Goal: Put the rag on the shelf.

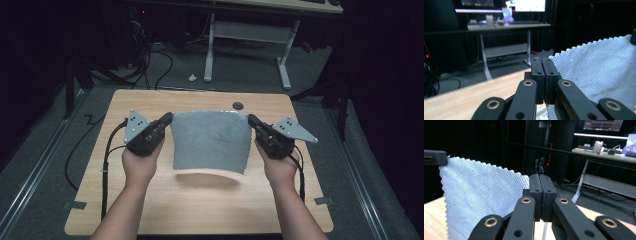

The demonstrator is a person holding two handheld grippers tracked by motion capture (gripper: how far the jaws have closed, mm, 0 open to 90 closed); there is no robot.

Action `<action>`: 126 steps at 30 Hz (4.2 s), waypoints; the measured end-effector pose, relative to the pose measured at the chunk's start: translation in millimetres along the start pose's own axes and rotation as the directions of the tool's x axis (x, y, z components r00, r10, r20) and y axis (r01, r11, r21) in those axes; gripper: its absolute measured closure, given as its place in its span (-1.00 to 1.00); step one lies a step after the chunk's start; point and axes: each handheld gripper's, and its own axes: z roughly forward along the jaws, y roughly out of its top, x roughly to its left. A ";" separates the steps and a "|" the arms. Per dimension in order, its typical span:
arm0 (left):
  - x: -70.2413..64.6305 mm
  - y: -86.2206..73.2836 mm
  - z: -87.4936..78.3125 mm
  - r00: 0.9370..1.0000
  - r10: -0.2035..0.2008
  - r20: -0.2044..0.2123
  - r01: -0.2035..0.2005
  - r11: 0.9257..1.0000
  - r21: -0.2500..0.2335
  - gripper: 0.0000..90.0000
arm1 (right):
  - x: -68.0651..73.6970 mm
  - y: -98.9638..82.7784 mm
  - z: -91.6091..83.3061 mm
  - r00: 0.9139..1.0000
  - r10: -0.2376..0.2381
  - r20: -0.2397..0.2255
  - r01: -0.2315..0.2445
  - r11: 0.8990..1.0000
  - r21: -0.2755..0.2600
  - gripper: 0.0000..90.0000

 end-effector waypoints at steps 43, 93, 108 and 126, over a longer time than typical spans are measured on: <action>32.9 52.2 79.7 0.989 0.109 -0.098 -0.110 0.994 -0.002 0.98 | -53.1 50.2 67.7 0.997 0.021 0.077 -0.021 1.000 -0.011 1.00; 33.0 -94.7 120.8 1.000 -0.001 0.018 -0.005 0.939 0.343 0.98 | -63.2 -81.9 124.4 0.995 0.093 0.042 -0.101 0.952 0.289 1.00; 35.3 -100.6 115.9 1.000 -0.006 0.010 0.003 0.938 0.347 0.92 | -62.8 -89.8 127.0 0.993 0.112 0.044 -0.121 0.944 0.308 1.00; 41.6 -94.3 110.1 0.998 0.011 -0.063 0.010 0.945 0.326 0.51 | -72.9 -80.8 118.9 0.990 0.117 0.079 -0.135 0.952 0.275 0.71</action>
